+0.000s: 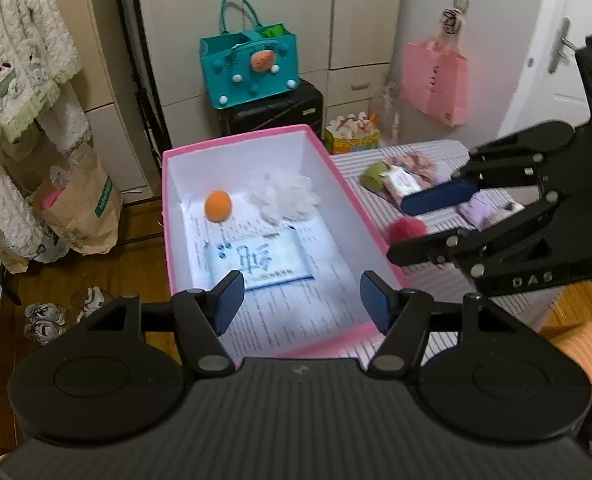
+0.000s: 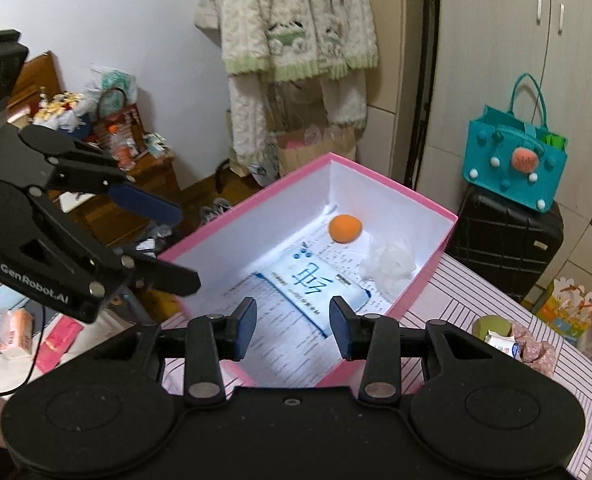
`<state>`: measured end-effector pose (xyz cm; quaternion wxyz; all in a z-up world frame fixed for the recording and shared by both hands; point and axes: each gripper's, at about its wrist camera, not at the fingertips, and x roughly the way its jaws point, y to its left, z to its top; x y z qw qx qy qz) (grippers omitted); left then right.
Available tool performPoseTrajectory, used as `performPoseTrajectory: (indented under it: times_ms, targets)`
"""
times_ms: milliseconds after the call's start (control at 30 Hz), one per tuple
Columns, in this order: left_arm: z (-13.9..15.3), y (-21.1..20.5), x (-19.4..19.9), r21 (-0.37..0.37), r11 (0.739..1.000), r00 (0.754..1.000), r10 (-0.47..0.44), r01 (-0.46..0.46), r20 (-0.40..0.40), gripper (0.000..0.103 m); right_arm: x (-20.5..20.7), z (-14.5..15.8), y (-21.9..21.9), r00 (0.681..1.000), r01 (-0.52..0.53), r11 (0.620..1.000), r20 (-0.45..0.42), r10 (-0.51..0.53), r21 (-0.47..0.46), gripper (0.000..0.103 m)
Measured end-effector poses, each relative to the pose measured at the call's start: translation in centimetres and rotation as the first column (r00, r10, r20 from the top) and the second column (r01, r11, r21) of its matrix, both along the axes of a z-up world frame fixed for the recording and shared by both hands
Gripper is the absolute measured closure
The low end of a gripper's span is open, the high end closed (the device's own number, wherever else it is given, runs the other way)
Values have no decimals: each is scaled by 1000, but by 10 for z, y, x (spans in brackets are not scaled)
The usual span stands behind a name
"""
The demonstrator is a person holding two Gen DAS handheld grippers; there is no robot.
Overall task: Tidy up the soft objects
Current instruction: 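Lower the wipes pack into the box and open the right tool, then move both tools toward the white fluffy plush with brown ears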
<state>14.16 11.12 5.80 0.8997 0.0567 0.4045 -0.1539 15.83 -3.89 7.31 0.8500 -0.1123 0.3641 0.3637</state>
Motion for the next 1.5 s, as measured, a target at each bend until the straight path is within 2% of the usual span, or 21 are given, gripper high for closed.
performPoseTrajectory:
  times_ms: [267,433,733,1000,1100,1200,1400,1500]
  targets:
    - [14,-24,-51,39,998,998,-59,58,33,34,-48,20,-27,999,-28,999,33,26,42,57]
    - [18,-47,-84,74,990,989,-128,122,74,32,-76,26,-46,999,-23,999,46,20,46,57]
    - [18,-79,-116,97,976,976,-201,193,82,29,-123,25,-80,996,18,999,91,-21,37,56]
    - [-1,-106,-125,92,958,960,-276,271,55,28,-143,-3,-117,994,90,995,60,-93,44,54]
    - [-13,-119,-124,126,947,952,-304,296,49,28,-144,-20,-130,991,127,991,27,-128,52,50]
    - [-24,-129,-121,155,940,948,-314,303,52,28,-140,-38,-142,987,161,985,-8,-160,62,50]
    - [-46,-145,-108,137,936,942,-332,324,39,28,-132,-69,-165,977,215,975,-8,-215,60,50]
    - [-54,-154,-101,112,938,940,-337,329,63,28,-127,-82,-177,970,242,967,8,-243,80,41]
